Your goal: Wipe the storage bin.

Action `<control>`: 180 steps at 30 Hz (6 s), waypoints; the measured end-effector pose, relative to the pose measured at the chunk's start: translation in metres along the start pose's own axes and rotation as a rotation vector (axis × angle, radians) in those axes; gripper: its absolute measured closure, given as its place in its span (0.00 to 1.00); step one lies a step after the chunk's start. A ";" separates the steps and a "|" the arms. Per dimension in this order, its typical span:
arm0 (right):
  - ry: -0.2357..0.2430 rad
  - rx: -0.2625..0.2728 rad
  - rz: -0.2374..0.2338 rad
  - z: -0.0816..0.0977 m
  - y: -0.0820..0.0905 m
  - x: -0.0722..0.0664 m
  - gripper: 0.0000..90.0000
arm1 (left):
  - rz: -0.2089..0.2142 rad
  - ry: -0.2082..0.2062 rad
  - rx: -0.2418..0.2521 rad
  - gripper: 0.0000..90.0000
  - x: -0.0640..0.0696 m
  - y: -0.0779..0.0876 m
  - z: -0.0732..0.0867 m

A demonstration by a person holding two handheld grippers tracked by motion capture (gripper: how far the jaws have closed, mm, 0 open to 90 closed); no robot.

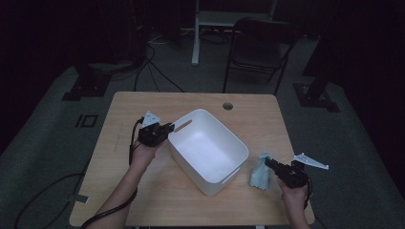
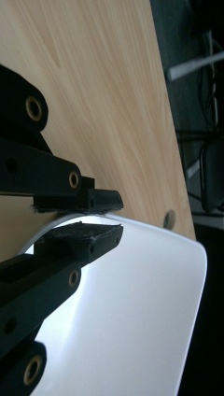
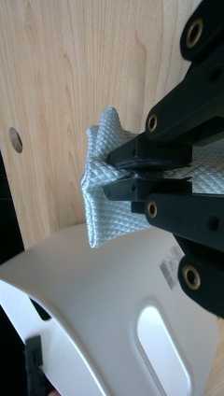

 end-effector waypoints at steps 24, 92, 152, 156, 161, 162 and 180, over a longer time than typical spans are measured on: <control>0.003 -0.003 -0.007 0.001 0.000 -0.003 0.94 | 0.015 0.053 0.022 0.79 0.000 0.023 0.016; 0.174 -0.130 -0.129 0.028 -0.067 -0.089 0.94 | -0.081 0.033 0.058 0.96 -0.011 0.040 0.023; 0.179 -0.194 -0.157 0.056 -0.065 -0.105 0.94 | -0.146 0.065 0.063 0.96 -0.011 0.040 0.023; 0.192 -0.145 -0.188 0.045 -0.050 -0.115 0.94 | -0.139 0.062 0.061 0.96 -0.011 0.040 0.023; 0.199 -0.155 -0.175 0.053 -0.056 -0.113 0.95 | -0.139 0.065 0.066 0.96 -0.010 0.040 0.024; 0.203 -0.166 -0.169 0.056 -0.059 -0.111 0.95 | -0.139 0.065 0.066 0.96 -0.010 0.040 0.024; 0.202 -0.220 -0.175 0.071 -0.058 -0.115 0.94 | -0.157 0.078 0.075 0.95 -0.009 0.039 0.024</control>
Point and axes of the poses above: each handheld gripper's, and its own axes: y roughly backward along the jaws, z roughly out of its underside, x roughly to its right, the point moved 9 cm from there along -y, roughly forward along the jaws, and after that the axes turned 14 degrees about z, right-handed, at the moved point
